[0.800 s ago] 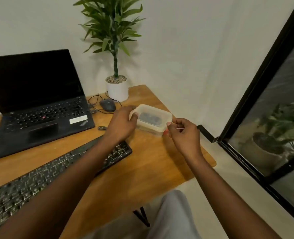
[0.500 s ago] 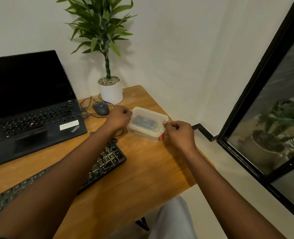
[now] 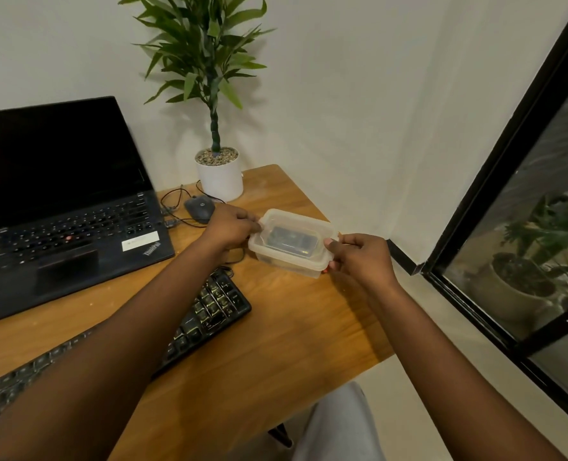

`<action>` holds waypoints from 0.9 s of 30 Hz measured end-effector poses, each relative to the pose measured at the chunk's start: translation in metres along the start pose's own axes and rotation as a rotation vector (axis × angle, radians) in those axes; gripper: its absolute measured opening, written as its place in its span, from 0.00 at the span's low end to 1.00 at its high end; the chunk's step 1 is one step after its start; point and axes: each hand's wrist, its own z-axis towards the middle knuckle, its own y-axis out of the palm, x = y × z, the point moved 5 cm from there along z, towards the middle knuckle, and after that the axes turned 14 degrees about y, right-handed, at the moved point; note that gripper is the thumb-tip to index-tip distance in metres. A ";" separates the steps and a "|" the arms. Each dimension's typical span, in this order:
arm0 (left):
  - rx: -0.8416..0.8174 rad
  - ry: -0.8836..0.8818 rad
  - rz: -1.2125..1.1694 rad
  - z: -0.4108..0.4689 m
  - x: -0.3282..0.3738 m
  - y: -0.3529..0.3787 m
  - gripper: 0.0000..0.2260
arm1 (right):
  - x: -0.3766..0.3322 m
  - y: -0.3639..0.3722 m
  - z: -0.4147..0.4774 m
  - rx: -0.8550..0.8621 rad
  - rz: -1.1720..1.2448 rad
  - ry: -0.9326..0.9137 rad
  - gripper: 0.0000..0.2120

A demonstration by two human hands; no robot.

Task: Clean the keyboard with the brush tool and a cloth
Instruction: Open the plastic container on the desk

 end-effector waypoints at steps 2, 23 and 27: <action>-0.017 -0.059 -0.079 -0.007 0.003 0.001 0.07 | 0.000 -0.006 -0.003 -0.023 0.047 0.033 0.09; -0.206 -0.427 -0.370 -0.034 -0.007 0.010 0.07 | 0.011 -0.027 0.004 -0.160 0.195 0.277 0.17; -0.220 -0.414 -0.374 -0.034 -0.008 0.010 0.09 | 0.014 -0.028 0.003 -0.156 0.210 0.271 0.20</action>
